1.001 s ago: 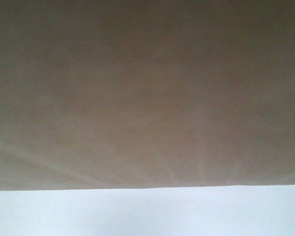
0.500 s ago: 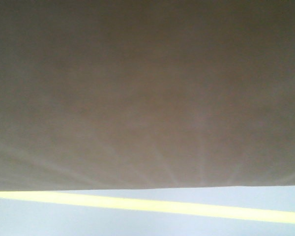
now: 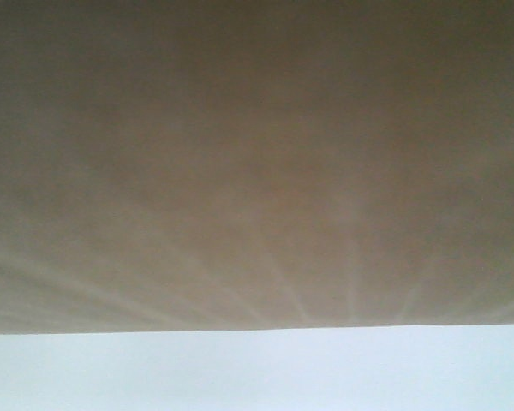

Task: Grab box from left shelf to table start
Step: 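Hold the box with both grippers while the base drives toward the table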

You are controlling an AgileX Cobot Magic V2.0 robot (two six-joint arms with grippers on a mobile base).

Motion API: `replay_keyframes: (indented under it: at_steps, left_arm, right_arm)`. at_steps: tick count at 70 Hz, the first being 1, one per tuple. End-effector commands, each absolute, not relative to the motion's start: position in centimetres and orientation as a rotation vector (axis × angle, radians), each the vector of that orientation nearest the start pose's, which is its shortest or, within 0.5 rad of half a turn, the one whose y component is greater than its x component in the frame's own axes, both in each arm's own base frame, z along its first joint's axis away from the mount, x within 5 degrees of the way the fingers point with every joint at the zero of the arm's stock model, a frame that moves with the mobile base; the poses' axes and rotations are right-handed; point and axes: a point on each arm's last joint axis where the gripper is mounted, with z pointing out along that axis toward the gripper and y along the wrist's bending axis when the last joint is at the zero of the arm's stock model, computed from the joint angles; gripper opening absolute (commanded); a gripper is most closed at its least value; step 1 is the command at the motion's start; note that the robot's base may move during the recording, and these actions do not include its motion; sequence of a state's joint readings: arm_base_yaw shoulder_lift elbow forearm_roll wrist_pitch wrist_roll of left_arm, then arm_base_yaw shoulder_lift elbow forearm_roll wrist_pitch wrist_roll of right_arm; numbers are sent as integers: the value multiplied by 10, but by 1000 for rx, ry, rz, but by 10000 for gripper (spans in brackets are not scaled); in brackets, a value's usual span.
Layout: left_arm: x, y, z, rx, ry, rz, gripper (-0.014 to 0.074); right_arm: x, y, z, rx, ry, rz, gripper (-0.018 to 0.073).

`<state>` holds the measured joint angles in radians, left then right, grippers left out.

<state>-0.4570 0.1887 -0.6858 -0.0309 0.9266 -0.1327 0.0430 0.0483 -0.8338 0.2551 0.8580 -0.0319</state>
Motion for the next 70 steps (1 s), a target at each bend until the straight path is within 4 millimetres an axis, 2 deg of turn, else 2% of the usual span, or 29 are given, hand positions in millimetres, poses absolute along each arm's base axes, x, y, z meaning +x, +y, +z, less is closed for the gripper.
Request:
replay_keyframes:
  at_steps: [1,70]
  left_arm:
    - [7,-10,338,357,1971,-465,-92]
    - [7,-10,338,355,1969,-465,-92]
  right_arm:
    - [-46,10,399,-62,1441,201,59]
    - [-46,10,399,-62,1442,200,59]
